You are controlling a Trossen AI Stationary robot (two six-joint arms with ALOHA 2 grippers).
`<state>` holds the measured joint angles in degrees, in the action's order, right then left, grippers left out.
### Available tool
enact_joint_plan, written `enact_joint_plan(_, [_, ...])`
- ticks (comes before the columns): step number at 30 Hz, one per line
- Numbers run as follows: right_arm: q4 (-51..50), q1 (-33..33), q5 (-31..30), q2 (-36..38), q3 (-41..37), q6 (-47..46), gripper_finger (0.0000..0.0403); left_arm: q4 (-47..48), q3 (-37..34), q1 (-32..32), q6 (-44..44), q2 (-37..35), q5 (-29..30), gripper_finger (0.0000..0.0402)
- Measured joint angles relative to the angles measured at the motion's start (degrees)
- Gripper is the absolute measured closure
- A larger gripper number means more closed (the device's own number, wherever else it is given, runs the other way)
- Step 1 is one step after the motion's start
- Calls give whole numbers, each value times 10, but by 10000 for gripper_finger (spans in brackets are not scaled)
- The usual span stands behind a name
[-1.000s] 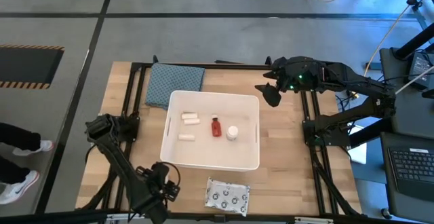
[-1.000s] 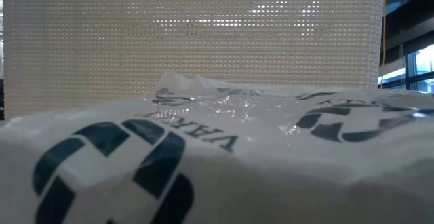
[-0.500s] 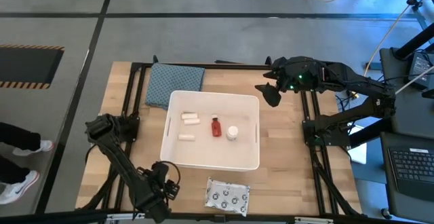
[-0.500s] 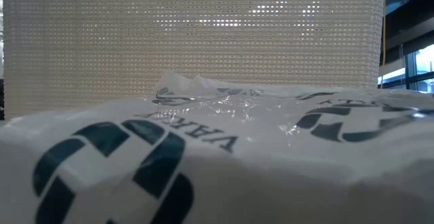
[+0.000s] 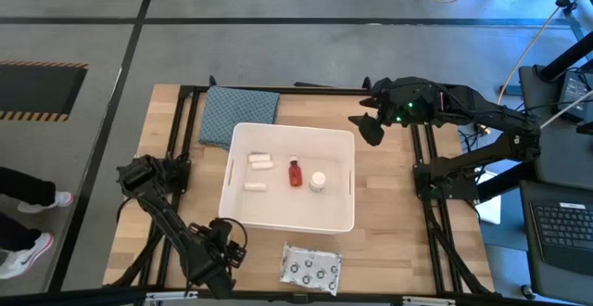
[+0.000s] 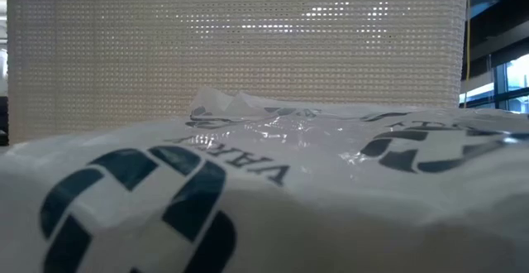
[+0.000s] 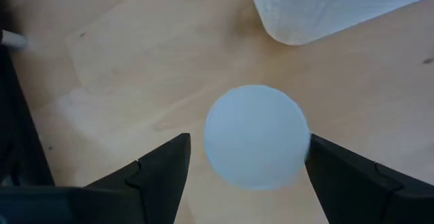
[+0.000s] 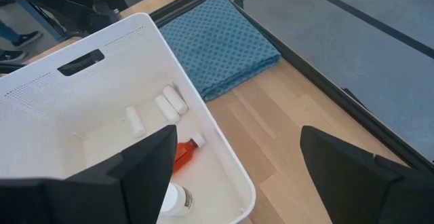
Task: Pick & place medical supplies in basket/bin
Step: Put the yellow medicine bottle into the white basket
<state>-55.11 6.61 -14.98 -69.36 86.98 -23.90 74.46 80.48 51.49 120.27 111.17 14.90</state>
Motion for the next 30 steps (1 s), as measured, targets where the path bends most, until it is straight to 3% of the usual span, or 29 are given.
enact_joint_plan(16, [0,0,0,0,0,0,91,-49,-40,0,1,0,34,131])
enact_joint_plan(30, [0,0,0,0,0,-1,91,-44,-40,0,-24,0,20,197])
